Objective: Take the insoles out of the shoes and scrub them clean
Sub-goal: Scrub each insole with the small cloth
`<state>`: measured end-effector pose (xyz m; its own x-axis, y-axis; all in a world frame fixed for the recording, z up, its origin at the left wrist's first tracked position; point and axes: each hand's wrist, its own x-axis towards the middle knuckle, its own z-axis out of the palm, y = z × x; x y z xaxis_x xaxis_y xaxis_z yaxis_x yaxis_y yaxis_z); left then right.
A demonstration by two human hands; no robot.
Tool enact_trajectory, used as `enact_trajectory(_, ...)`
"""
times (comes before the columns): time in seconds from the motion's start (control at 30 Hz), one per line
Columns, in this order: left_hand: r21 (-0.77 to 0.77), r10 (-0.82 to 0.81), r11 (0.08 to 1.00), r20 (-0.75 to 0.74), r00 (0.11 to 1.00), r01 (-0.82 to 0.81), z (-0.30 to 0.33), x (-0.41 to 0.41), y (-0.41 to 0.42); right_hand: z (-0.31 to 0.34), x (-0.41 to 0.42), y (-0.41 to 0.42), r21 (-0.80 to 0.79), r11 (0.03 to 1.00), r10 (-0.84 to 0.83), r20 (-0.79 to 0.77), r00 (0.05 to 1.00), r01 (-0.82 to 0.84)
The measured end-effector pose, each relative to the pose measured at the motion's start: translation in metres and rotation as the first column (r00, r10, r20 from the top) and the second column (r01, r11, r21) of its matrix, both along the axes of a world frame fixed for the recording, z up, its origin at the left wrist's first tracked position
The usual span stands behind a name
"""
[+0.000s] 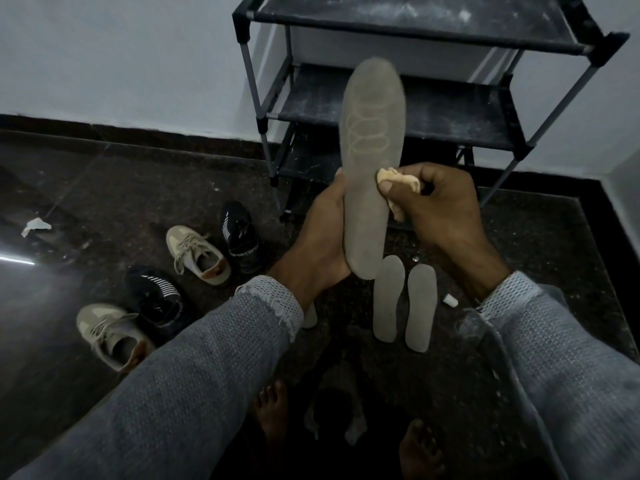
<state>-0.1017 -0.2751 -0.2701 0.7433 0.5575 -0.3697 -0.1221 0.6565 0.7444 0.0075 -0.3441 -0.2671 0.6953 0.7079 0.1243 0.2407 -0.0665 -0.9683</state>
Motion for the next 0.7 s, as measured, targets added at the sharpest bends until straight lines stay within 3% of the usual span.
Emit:
enact_trajectory(0.2, 0.020, -0.032, 0.999, 0.053, 0.998, 0.031, 0.005, -0.005, 0.012, 0.005, -0.004, -0.001, 0.002, 0.999, 0.054, -0.030, 0.998, -0.054)
enact_trajectory(0.37, -0.114, 0.004, 0.993, 0.209, 0.978, 0.020, 0.004, -0.010, 0.024, 0.007, -0.007, -0.003, -0.051, 0.963, 0.262, -0.034, 0.964, -0.264)
enact_trajectory(0.43, -0.133, 0.007, 0.991, 0.217, 0.976, 0.022, 0.003, -0.009, 0.023, 0.004, -0.008, -0.002, -0.054, 0.970, 0.241, 0.035, 0.970, -0.239)
enact_trajectory(0.57, -0.139, 0.052, 0.990, 0.174, 0.983, -0.027, 0.005, -0.007, 0.018, -0.004, -0.011, -0.001, -0.093, 0.993, 0.097, 0.376, 0.921, -0.067)
enact_trajectory(0.7, -0.076, 0.052, 0.996, 0.123, 0.991, -0.042, 0.004, -0.005, 0.014, -0.001, -0.012, -0.001, -0.038, 0.999, 0.024, 0.405, 0.914, -0.009)
